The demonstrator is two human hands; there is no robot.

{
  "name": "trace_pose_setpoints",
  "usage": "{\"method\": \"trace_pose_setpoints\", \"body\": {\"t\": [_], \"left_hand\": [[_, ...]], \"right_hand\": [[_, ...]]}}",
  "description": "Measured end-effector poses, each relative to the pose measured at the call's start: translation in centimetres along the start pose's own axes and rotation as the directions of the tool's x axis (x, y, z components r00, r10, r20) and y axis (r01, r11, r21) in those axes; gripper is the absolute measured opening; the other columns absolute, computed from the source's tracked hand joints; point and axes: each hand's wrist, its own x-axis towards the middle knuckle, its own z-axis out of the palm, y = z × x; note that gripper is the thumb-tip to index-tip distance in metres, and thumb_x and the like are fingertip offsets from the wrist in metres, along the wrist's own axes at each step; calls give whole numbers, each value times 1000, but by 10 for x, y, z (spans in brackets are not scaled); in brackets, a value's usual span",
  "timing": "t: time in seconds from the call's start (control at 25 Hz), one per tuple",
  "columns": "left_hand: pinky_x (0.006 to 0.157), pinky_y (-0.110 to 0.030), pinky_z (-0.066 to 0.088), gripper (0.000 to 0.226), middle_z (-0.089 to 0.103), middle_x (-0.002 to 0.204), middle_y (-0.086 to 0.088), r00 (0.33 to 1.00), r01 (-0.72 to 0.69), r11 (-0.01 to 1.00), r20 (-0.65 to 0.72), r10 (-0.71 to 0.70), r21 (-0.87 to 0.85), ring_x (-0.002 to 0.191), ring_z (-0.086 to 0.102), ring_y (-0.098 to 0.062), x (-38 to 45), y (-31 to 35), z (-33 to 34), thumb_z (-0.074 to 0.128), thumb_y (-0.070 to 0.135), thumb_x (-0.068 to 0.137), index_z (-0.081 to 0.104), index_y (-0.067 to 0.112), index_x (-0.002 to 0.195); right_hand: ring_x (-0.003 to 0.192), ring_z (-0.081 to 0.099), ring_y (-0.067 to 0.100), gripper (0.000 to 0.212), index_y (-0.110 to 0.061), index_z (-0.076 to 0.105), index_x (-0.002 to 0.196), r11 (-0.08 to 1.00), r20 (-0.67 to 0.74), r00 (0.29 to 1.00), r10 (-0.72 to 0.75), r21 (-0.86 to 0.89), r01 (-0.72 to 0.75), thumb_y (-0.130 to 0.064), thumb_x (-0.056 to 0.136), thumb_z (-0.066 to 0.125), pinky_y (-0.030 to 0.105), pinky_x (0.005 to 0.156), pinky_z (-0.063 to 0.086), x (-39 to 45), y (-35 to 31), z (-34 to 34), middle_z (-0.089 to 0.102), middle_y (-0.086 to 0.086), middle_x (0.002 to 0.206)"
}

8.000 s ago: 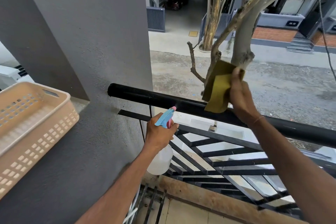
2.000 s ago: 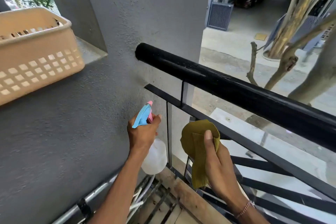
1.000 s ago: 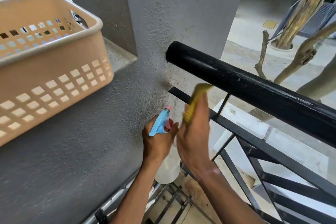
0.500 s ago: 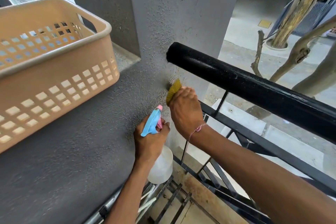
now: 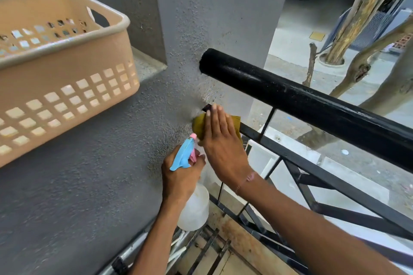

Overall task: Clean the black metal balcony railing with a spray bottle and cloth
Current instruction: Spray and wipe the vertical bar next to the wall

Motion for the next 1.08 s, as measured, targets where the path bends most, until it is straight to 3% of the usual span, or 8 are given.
{"method": "trace_pose_setpoints", "body": {"t": [0.08,0.2,0.28,0.4,0.56,0.88,1.0,1.08], "left_hand": [[66,-54,62,18,69,75,-2,1000,1,1000,-19,-1,20,72,70,-29,-6,-11,2,86,19,78,71,17,86],[61,-55,60,18,64,68,-2,1000,-5,1000,15,5,19,66,64,-29,-21,-17,11,85,16,81,67,15,78],[60,-52,61,20,62,65,3,999,-37,999,9,37,-1,61,61,-19,-34,-13,23,84,10,82,66,15,76],[55,-43,58,20,61,64,2,989,-142,989,-24,143,50,56,57,-14,-50,-10,44,84,8,82,65,10,77],[53,-34,57,22,58,65,-7,987,-152,987,-50,155,59,56,57,-20,-68,-19,64,83,15,83,63,6,81],[51,-22,49,23,57,62,-1,955,-236,969,-165,245,71,56,54,-15,-76,-55,83,83,11,82,61,11,74],[52,-18,47,24,57,60,-1,943,-267,959,-181,280,92,54,53,-13,-73,-70,86,84,11,81,62,10,73],[60,-28,59,20,62,67,-5,963,-216,975,-151,222,55,60,59,-17,-70,-79,88,85,17,81,67,10,82]], "right_hand": [[148,25,42,69,5,25,154,976,-139,989,-60,199,87,-2,92,53,47,121,21,-46,15,26,19,28,161],[118,64,26,57,-29,46,142,698,51,979,199,694,-178,-10,90,60,43,99,55,-114,25,53,58,9,139],[82,69,11,35,-24,57,126,545,105,920,378,778,-313,-4,97,51,27,72,60,-132,31,61,68,-6,90],[76,62,1,22,-16,62,109,401,116,868,482,852,-337,-2,100,47,20,60,53,-139,42,69,61,-14,74],[82,61,-5,21,-12,62,111,388,115,867,484,860,-331,-3,100,47,7,61,47,-141,46,81,61,-16,82],[73,57,-17,32,-13,58,132,382,59,874,483,883,-271,-7,102,45,9,65,46,-145,48,123,49,-27,75],[75,59,-12,38,-12,55,137,393,6,868,497,890,-231,-5,101,46,6,61,43,-143,49,136,53,-19,76],[72,61,-1,39,-10,53,139,420,-33,866,500,883,-209,-7,101,45,9,59,43,-140,50,145,58,-10,79]]}}
